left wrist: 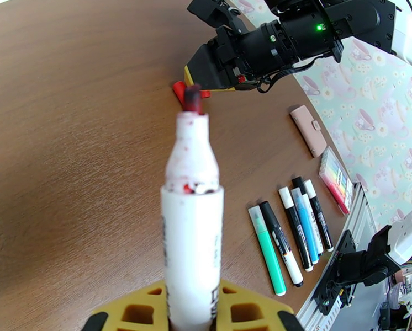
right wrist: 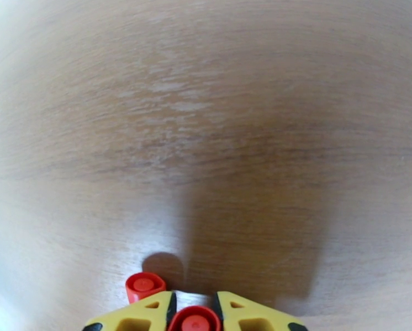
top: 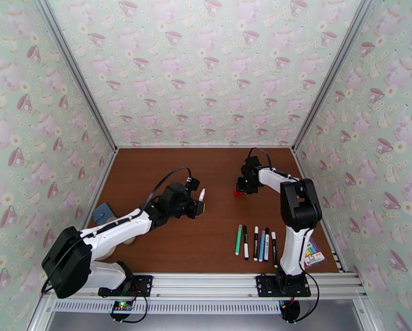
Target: Open the pen caps
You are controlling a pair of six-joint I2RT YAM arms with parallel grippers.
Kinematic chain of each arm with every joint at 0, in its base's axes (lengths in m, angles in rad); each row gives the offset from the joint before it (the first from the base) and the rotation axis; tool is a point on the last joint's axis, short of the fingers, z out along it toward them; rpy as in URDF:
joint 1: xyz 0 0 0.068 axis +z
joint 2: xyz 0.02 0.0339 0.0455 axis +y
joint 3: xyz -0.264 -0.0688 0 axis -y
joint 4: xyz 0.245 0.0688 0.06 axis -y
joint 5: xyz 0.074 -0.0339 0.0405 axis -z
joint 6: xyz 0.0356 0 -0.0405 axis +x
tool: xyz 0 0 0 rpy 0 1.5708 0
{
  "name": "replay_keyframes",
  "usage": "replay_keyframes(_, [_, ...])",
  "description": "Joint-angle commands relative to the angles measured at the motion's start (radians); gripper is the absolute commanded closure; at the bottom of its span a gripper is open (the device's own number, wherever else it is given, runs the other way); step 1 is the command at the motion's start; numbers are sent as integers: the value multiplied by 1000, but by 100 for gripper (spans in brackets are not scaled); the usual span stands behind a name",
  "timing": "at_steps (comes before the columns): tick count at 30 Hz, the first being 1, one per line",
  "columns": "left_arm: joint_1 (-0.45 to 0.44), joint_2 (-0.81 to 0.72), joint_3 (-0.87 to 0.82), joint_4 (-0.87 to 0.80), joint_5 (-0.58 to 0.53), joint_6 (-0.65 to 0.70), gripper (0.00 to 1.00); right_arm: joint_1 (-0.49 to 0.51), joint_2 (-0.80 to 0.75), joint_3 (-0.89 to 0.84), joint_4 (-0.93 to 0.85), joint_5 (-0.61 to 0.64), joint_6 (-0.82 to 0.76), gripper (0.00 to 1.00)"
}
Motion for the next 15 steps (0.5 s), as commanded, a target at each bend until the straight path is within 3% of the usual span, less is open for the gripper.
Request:
replay_keyframes(1, [7, 14, 35, 1, 0, 5, 98, -5, -41, -19, 5, -27, 6, 73])
replay_keyframes(15, [8, 23, 36, -59, -79, 11, 96, -4, -153, -94, 58, -44, 46, 67])
